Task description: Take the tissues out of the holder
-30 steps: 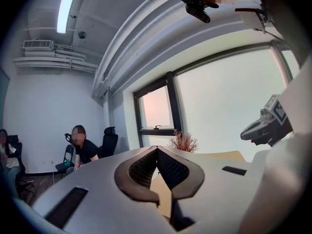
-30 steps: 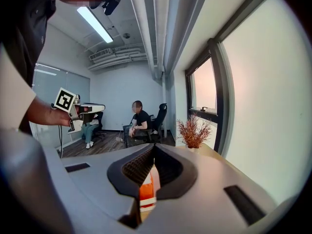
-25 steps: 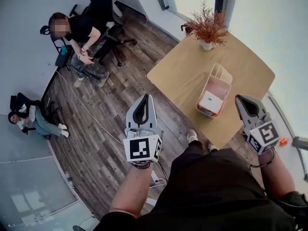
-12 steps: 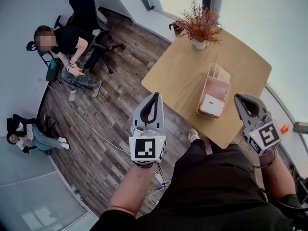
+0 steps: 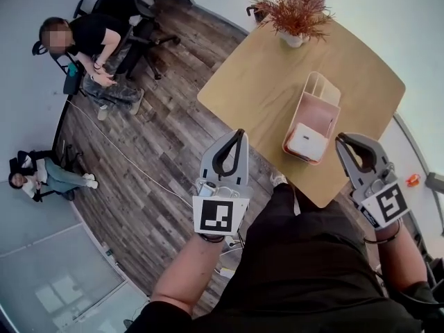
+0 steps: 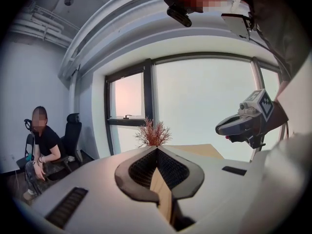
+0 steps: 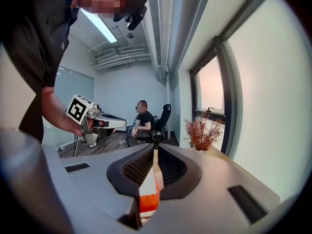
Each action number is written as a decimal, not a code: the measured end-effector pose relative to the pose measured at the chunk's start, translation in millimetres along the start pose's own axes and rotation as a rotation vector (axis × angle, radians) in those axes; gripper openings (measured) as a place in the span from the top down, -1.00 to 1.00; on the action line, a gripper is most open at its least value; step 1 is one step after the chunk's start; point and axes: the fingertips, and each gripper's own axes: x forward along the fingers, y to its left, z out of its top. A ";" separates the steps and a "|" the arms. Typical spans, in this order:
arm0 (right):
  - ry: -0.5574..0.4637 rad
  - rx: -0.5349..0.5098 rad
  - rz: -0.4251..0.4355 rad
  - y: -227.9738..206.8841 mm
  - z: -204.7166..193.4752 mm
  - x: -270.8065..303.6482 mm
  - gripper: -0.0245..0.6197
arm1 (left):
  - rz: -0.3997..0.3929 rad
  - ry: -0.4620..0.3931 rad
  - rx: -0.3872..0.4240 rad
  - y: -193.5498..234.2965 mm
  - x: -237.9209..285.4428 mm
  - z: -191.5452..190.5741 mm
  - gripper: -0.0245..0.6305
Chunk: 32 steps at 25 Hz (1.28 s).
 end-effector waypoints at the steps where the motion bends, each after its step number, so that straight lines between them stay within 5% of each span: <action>1: -0.004 -0.014 0.022 3.6 -3.2 1.4 0.90 | 0.007 0.006 -0.010 -1.2 -0.3 -5.7 0.91; 3: -0.004 -0.022 0.056 8.9 -9.9 4.4 0.88 | 0.016 0.022 -0.026 -4.0 0.4 -18.0 0.91; 15: 0.036 0.008 0.142 27.3 -54.2 28.4 -0.06 | -0.021 0.061 -0.055 -25.4 29.1 -53.2 0.91; 23: 0.080 0.053 0.137 27.8 -83.4 38.9 -0.36 | -0.012 0.112 -0.080 -21.6 35.3 -82.0 0.91; 32: 0.117 0.084 0.173 30.5 -109.9 59.7 -0.38 | -0.044 0.140 -0.089 -29.2 54.0 -106.4 0.91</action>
